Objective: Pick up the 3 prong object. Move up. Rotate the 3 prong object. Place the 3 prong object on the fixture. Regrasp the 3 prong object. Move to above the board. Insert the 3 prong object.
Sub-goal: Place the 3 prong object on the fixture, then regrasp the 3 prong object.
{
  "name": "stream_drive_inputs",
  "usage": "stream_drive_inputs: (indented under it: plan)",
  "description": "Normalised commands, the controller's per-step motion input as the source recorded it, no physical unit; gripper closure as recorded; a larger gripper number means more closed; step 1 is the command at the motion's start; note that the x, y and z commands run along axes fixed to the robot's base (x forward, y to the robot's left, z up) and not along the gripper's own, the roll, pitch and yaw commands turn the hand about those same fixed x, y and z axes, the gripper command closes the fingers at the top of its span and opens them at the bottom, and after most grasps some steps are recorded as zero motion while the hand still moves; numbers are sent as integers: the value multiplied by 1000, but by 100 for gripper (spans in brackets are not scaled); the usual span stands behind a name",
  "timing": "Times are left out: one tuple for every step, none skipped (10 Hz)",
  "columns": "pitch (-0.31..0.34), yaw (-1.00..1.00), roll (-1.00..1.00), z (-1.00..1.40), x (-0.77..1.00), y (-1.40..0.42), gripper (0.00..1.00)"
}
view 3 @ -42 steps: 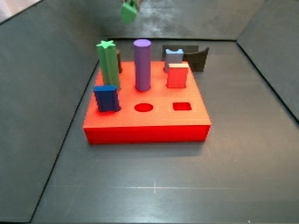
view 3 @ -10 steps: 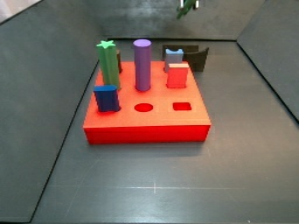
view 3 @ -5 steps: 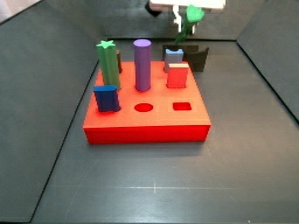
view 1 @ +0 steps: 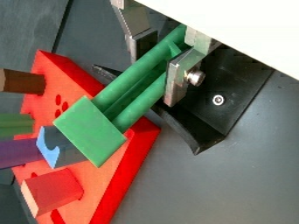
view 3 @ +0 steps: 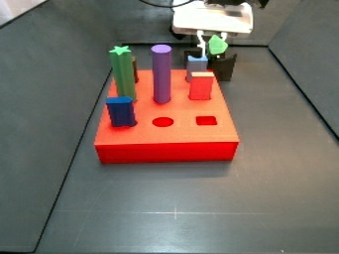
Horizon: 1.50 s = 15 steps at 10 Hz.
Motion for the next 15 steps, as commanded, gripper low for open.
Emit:
stream_drive_inputs:
  plan:
    - [-101, -77, -98, -234, 63, 85, 100]
    - [-100, -45, -99, -236, 60, 84, 100]
    - [-98, -22, -99, -239, 57, 82, 100]
    - [0, 0, 0, -167, 0, -500, 100]
    - [0, 0, 0, 0, 0, 0, 0]
    - [-39, 4, -50, 1000, 0, 0, 0]
    - [-38, 10, -48, 1000, -4, 0, 0]
    - [-37, 28, -31, 1000, -23, 2, 0]
    - [-37, 37, -23, 1000, -28, 2, 0]
    - [-33, 46, -11, 1000, -41, 0, 0]
    - [-28, 53, -9, 873, -46, 2, 0]
    - [-21, 56, -8, 617, -44, 5, 0]
    - [-16, 58, -9, 489, -40, 2, 0]
    - [33, 32, 1000, 1000, -18, -943, 0]
    - [33, 32, 1000, 983, -18, -1000, 0]
